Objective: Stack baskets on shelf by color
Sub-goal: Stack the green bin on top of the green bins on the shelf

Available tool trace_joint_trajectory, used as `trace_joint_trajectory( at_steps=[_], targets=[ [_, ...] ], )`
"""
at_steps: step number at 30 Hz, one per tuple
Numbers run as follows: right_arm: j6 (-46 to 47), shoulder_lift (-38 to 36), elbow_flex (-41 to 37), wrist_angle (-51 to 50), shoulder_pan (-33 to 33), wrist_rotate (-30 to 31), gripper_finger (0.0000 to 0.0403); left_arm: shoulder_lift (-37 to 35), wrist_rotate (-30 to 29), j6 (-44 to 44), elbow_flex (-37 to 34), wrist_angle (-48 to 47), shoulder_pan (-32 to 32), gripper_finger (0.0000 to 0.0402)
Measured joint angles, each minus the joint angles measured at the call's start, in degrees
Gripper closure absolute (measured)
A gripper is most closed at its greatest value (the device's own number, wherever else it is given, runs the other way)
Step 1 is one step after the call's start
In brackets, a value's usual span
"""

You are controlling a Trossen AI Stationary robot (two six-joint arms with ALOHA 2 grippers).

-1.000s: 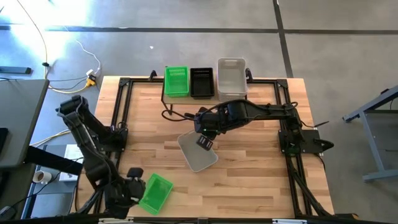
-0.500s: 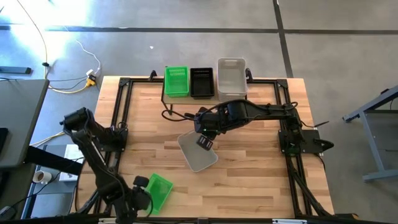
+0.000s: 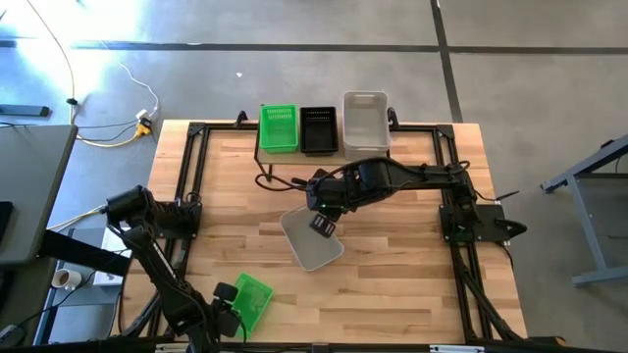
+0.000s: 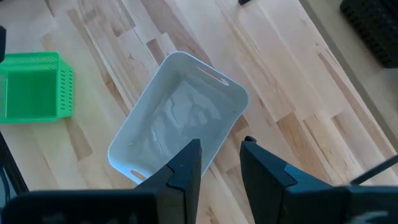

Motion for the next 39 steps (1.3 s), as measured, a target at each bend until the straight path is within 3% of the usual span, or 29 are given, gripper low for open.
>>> trace_joint_trajectory(
  at_steps=[3, 10, 18, 26, 39],
  targets=[
    [0.0, 0.0, 0.0, 0.0, 0.5, 0.0, 0.0304, 0.0, -0.3, 0.0, 0.0, 0.0, 0.0, 0.0291],
    [0.0, 0.0, 0.0, 0.0, 1.9, 0.0, 0.0304, -1.2, -1.0, 0.0, 0.0, -0.2, 0.0, 0.0392],
    [-0.3, 0.0, 0.0, -2.3, 3.9, 0.1, 0.0304, -6.4, -2.2, 0.0, 0.0, -3.7, 1.4, 0.0398],
    [-1.5, 0.0, 0.0, -4.9, 6.2, 0.2, 0.0304, -16.2, -7.4, 0.4, 0.0, -10.8, 4.6, 0.0399],
    [-3.1, 0.0, 0.0, -4.9, 10.7, 2.8, 0.0304, -32.3, -16.7, 9.9, 0.0, -18.6, 14.4, 0.04]
  ],
)
